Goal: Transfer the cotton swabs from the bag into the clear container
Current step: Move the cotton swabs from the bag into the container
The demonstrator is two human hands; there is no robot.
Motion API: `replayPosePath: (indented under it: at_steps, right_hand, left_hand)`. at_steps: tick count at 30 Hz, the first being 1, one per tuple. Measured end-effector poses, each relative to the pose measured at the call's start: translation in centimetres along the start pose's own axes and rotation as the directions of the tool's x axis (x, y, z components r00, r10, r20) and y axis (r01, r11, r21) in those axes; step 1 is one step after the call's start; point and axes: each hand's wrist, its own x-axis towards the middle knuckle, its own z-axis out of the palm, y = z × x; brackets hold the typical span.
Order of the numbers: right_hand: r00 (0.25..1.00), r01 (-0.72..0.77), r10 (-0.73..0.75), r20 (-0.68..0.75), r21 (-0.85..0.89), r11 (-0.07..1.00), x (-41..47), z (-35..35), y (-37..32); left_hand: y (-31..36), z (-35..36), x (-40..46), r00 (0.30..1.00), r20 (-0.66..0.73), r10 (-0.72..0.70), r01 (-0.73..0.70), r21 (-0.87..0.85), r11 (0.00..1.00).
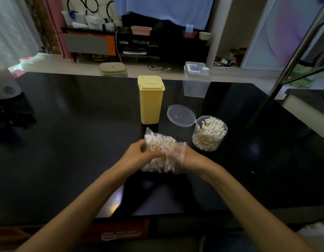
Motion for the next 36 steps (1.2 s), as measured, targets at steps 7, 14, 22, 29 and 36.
replayPosePath:
  at_steps: [7, 14, 22, 29, 36]
  right_hand:
    - [0.997, 0.056, -0.066, 0.050, 0.188, 0.981, -0.7, -0.9, -0.9]
    - [0.990, -0.113, 0.088, 0.110, 0.247, 0.962, -1.5, -2.3, -1.1]
    - [0.940, -0.246, 0.183, 0.286, 0.203, 0.948, -1.8, -3.0, -1.3]
    - [0.922, -0.265, 0.199, 0.332, 0.168, 0.949, -2.2, -3.6, -1.6]
    - [0.929, -0.269, 0.222, 0.295, 0.130, 0.954, -2.4, -4.2, -1.4]
  left_hand:
    - [0.0, -1.0, 0.3, 0.998, 0.033, 0.050, -0.053, 0.095, 0.994]
    - [0.2, -2.0, 0.4, 0.999, -0.028, 0.042, -0.037, 0.158, 0.987]
    - [0.2, -2.3, 0.6, 0.989, -0.128, -0.073, 0.090, 0.134, 0.987]
    - [0.4, -2.3, 0.7, 0.968, -0.227, -0.107, 0.159, 0.223, 0.962]
    - [1.2, -3.1, 0.0, 0.959, -0.252, -0.128, 0.224, 0.402, 0.888]
